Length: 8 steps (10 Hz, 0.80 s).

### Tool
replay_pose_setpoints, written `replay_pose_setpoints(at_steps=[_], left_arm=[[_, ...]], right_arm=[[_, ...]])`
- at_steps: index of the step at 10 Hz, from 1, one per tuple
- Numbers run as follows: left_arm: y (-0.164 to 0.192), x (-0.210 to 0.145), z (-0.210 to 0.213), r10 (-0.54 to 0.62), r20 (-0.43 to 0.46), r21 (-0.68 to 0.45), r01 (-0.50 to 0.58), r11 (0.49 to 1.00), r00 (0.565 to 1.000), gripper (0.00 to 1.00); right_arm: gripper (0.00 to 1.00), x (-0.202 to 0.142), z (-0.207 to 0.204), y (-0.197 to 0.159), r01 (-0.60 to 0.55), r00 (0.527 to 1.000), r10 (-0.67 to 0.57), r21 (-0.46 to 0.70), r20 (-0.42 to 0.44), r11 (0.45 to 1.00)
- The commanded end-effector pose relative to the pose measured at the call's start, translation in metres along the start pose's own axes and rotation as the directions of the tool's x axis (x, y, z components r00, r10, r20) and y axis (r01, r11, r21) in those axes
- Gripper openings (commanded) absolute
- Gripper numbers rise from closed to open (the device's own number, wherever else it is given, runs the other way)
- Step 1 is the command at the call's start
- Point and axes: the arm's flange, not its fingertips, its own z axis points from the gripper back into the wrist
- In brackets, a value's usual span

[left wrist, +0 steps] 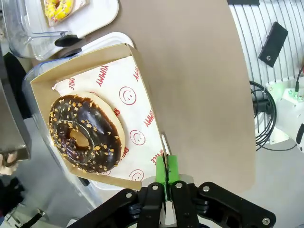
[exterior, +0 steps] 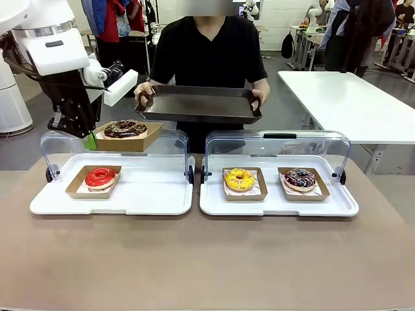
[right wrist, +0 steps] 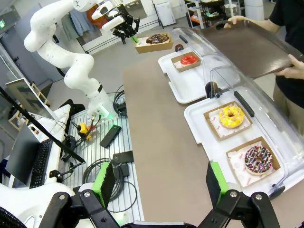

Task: Provide the desired donut to the person.
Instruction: Place the picked Paper togo box onto the Handle tray extended by the person.

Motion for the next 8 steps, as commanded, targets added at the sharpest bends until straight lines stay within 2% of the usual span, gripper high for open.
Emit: replay_pose_setpoints(at_steps=[1,6,7,8], left_arm=[[-0.003,-0.001,0.003,-0.001,-0.002,0.006,0.001,1.0,1.0,0.0],[0.0,-0.001,0.001,0.0,0.001,0.002,0.0,1.0,1.0,0.01],[0.003,0.002,0.01,-0.039,0.033,0.033,0.038,0.999,0.999,0.01],[0.019,0.011,0.025,-0.064,0.014,0.046,0.063,0.997,0.998,0.01]], right_arm=[[1.0,-0.001,0.001,0.0,-0.003,1.0,0.002,0.005,0.01,1.0],[1.0,-0.001,0.001,0.0,-0.003,1.0,0.002,0.005,0.01,1.0],[1.0,-0.001,0.001,0.0,-0.003,1.0,0.002,0.005,0.01,1.0],[1.0,-0.001,0.001,0.0,-0.003,1.0,0.002,0.005,0.01,1.0]])
